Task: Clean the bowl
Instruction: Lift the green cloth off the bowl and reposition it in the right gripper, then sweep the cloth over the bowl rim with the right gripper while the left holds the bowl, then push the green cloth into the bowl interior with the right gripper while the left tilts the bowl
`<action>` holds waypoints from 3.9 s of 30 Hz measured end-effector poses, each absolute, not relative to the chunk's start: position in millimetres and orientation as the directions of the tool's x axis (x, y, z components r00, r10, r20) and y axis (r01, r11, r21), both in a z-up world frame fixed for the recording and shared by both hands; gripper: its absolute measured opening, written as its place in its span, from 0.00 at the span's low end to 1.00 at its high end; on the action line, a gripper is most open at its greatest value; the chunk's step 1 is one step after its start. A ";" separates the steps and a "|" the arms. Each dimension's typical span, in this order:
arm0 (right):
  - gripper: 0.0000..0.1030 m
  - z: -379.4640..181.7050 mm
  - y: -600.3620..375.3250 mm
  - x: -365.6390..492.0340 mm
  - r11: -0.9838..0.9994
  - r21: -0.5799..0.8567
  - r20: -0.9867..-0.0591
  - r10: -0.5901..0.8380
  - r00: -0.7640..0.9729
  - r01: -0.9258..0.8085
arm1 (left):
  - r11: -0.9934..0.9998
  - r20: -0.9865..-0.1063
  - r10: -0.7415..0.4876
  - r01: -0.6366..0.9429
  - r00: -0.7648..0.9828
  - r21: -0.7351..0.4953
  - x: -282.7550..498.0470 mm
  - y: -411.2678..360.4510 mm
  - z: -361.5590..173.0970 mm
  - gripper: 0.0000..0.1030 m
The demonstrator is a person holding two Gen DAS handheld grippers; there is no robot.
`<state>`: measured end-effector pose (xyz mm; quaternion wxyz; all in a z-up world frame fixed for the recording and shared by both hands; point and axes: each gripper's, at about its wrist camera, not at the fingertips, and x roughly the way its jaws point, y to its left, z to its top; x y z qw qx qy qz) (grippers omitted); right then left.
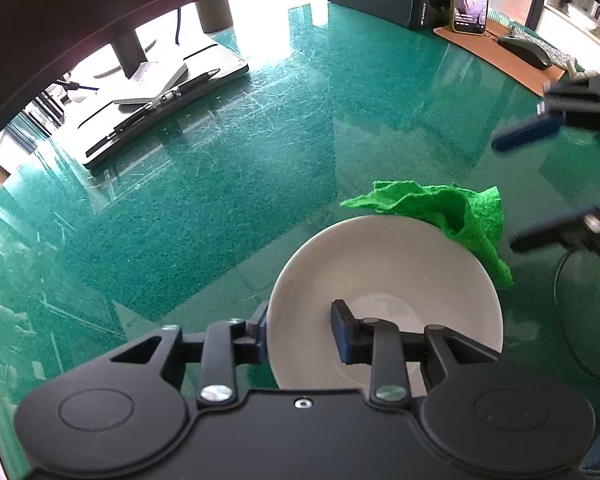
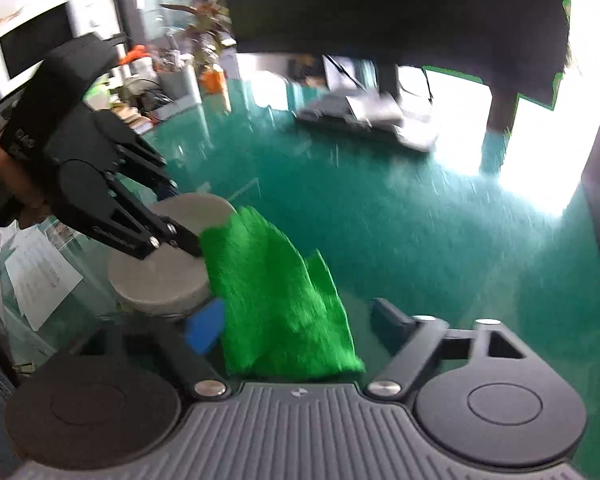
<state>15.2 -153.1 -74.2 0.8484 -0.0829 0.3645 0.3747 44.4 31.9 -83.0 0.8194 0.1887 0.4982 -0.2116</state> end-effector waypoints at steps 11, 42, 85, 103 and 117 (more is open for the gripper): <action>0.70 -75.2 -152.6 43.3 0.516 0.122 -0.727 0.628 0.278 -0.848 | 0.835 -0.896 -0.146 0.539 0.419 0.115 46.7 30.9 -82.8 0.38; 0.05 -147.1 -208.5 66.0 0.283 0.955 -0.295 0.928 0.229 0.083 | 0.761 -0.904 -0.118 0.622 0.411 0.183 43.4 23.0 -78.2 0.39; 0.08 -160.3 -202.3 51.2 0.320 0.947 -0.315 0.934 0.168 -0.006 | 0.863 -0.930 -0.188 0.504 0.314 -0.004 47.2 36.2 -73.8 0.55; 0.11 -119.9 -180.8 56.7 0.444 0.840 -0.421 0.896 0.142 -0.313 | 0.860 -0.921 -0.183 0.510 0.344 0.019 28.1 38.0 -83.3 0.62; 0.14 -93.9 -122.5 74.4 0.585 0.584 -0.604 0.776 0.180 -0.563 | 0.842 -0.918 -0.160 0.535 0.363 0.066 30.0 37.0 -84.9 0.77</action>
